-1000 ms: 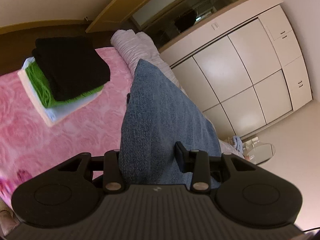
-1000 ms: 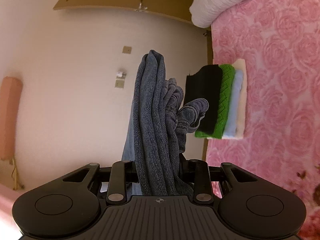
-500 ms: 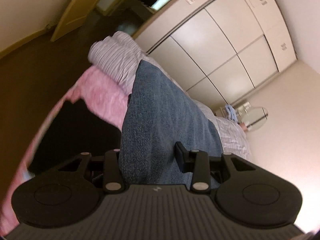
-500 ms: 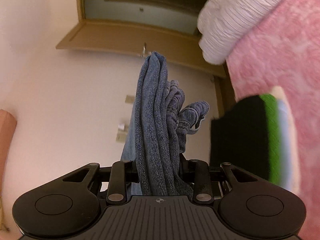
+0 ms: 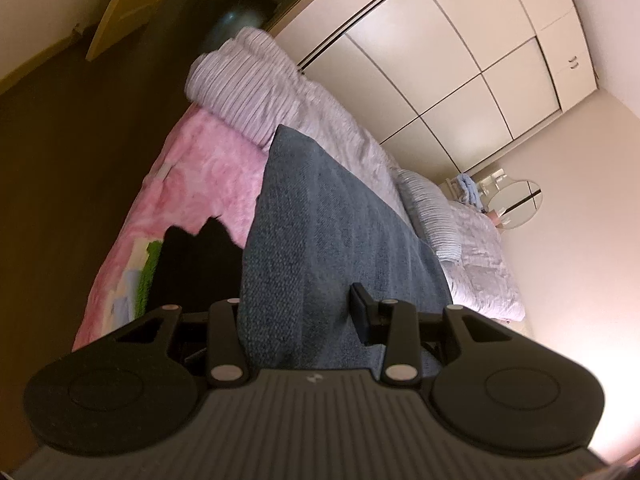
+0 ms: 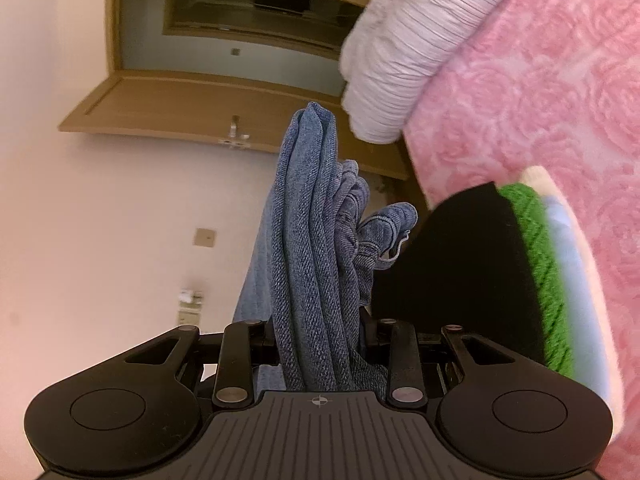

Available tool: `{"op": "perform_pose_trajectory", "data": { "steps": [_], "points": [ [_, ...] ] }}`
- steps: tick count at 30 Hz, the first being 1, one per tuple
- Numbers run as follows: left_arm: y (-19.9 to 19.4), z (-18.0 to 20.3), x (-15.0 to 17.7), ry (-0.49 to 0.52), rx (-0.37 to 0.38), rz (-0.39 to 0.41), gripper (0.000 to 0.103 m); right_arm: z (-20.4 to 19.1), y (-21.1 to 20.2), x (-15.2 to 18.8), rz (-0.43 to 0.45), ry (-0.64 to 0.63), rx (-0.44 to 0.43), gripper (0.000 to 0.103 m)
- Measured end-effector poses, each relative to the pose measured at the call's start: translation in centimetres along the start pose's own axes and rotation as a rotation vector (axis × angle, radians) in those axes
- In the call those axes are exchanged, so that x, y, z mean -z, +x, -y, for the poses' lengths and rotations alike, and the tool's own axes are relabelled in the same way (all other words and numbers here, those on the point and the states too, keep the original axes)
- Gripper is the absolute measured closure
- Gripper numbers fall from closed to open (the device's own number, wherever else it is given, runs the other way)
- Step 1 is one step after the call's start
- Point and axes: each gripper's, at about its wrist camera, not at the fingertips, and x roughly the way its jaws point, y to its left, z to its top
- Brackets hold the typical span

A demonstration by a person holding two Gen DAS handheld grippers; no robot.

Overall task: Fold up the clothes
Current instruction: 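Lower the jeans onto the top of the clothes stack with both grippers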

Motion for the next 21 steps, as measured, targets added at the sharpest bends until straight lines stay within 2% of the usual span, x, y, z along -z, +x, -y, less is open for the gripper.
{"op": "perform_pose_trajectory", "data": {
  "steps": [5,8,11,13,16,18,21],
  "points": [
    [2.4,-3.3,0.5,-0.011,-0.033,-0.043,0.069,2.8,1.7,0.3,-0.025,0.003,0.081,0.07],
    [3.5,-4.8,1.1,0.002,-0.064,-0.077,0.068,4.0,2.3,1.0,-0.042,-0.022,0.164,0.065],
    [3.3,-5.8,1.4,-0.032,-0.045,-0.071,0.067,3.8,2.2,0.9,-0.076,-0.05,0.193,0.06],
    [2.6,-5.4,1.4,-0.023,-0.071,-0.062,0.067,3.1,2.0,0.4,-0.109,-0.084,0.221,0.057],
    [0.3,-4.7,1.3,-0.029,-0.137,-0.002,0.071,0.4,0.7,-0.3,-0.109,-0.24,0.328,0.054],
    [-1.9,-4.3,1.2,-0.048,-0.189,0.055,0.072,-1.5,-0.4,-0.4,-0.075,-0.356,0.421,0.054],
    [-5.0,-2.3,1.3,-0.013,-0.252,0.136,0.076,-4.5,-1.5,0.4,-0.006,-0.534,0.514,0.056]
  ]
}}
